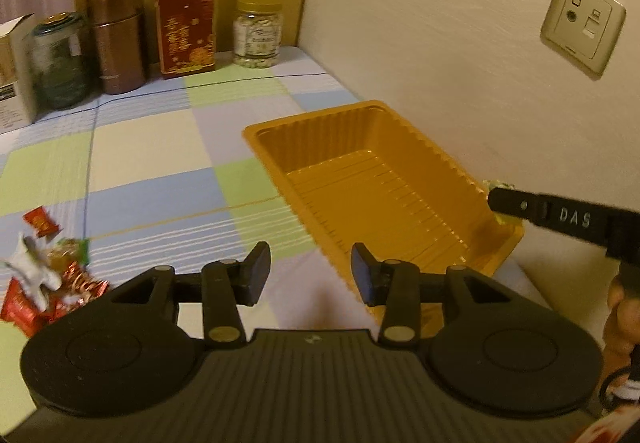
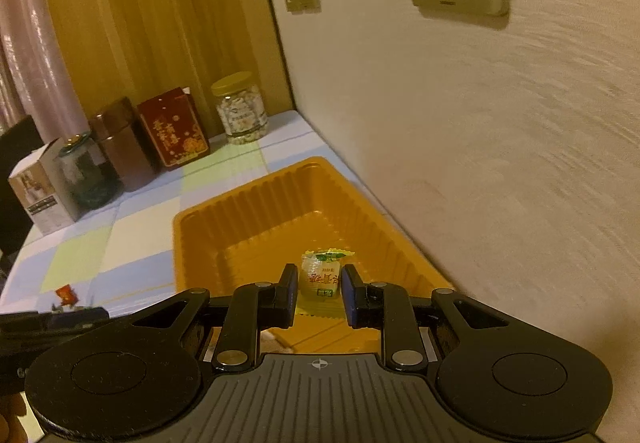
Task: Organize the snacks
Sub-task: 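Carry both snacks over the orange tray and open both grippers, then withdraw both tools from the tray back toward the snack pile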
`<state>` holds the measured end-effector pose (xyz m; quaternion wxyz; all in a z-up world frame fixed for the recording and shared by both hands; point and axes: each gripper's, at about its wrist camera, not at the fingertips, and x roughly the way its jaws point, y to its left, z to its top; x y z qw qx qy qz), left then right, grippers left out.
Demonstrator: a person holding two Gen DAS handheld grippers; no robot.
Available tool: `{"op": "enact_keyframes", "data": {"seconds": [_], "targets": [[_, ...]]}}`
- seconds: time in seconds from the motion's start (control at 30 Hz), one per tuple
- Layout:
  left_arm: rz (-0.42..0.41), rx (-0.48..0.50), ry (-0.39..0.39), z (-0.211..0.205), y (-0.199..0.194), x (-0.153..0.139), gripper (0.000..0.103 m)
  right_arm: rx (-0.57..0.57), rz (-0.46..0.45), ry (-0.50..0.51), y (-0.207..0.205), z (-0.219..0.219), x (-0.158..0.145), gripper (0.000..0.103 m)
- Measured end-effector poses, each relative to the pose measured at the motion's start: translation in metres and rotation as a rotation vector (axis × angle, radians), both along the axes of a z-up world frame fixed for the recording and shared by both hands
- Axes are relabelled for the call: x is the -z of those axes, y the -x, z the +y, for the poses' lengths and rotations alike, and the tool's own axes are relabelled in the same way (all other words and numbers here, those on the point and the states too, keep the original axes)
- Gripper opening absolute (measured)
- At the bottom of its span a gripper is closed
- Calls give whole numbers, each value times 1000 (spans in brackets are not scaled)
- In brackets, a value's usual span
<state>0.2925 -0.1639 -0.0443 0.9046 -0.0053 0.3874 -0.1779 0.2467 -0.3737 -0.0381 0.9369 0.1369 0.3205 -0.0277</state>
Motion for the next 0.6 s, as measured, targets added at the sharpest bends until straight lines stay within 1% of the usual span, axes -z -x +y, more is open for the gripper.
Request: {"op": "enact_keyframes", "data": {"seconds": [0.13,0.17,0.2,0.23,0.27,0.3,0.4,0.6], "targets": [[14,-6,12,7,6,3,43,-23,-8,-44,-7,3,0,25],[15,-8,10,8,7,4,43,-29,-8,-57,-8,4,0,28],[16,-10,8,9,9,4,43,-24,-11,-63,-8,4,0,44],[17,-13,9,11,11,4,45,-14,-21,-70,-6,3,-1,62],[19,-17,11,13,14,4,46,-3,-31,-81,-4,1,-1,65],[18,-21,9,14,16,4,49,1,-35,-90,-2,0,-2,65],[12,-35,-1,19,24,1,49,16,-19,-93,4,-2,-3,65],[12,-69,15,35,49,-8,51,56,-3,-129,30,-3,-9,65]]}}
